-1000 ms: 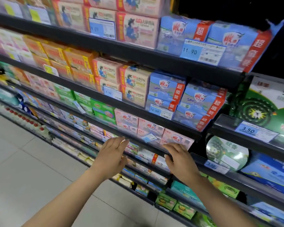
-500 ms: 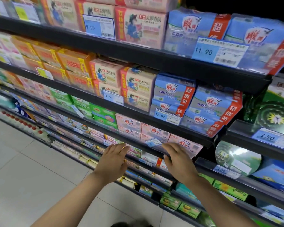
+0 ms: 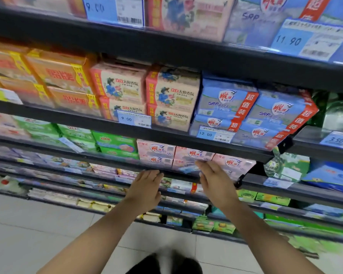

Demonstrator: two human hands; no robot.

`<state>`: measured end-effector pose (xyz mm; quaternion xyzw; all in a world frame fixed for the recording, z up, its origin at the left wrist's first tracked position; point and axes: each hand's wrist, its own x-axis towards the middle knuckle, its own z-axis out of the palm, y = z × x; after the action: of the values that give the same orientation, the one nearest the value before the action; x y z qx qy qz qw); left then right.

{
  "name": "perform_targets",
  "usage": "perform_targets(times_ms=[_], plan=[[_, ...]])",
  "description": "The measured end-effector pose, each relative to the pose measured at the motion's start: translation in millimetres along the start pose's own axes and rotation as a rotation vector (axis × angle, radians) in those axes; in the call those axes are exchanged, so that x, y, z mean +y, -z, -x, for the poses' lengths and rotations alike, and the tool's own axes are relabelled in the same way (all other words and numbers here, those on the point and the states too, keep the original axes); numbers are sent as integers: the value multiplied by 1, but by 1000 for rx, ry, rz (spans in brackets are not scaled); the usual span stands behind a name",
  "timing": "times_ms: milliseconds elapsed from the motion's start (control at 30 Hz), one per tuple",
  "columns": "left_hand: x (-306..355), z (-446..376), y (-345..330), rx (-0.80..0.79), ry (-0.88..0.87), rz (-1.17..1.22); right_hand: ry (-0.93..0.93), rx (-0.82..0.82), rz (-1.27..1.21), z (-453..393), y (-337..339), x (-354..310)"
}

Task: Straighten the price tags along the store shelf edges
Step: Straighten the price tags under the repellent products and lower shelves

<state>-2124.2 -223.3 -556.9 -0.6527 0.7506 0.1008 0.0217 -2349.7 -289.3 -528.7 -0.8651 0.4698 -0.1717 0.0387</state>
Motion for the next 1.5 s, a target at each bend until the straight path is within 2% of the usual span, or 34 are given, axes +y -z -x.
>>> perform_targets(times_ms=[133,300,733,1000,1167,1300,1500], plan=[[-8,-4,-5,-17,-46,15,-128,-5,15,4,-1,-1],[-13,-8,-8,10,-81,-8,-182,33,28,8,-7,3],[-10,-5,-6,-48,-67,-40,-273,91,-55,0,-9,-11],[-7,-5,-6,-43,-53,-42,-283,124,-23,-1,-7,-11],[-7,-6,-6,-46,-48,-42,-320,76,19,6,-8,1],[-6,-5,-6,-59,-40,-47,-290,57,-38,6,-7,5],[-5,-4,-4,-72,-31,-54,-187,148,-9,3,-9,4]])
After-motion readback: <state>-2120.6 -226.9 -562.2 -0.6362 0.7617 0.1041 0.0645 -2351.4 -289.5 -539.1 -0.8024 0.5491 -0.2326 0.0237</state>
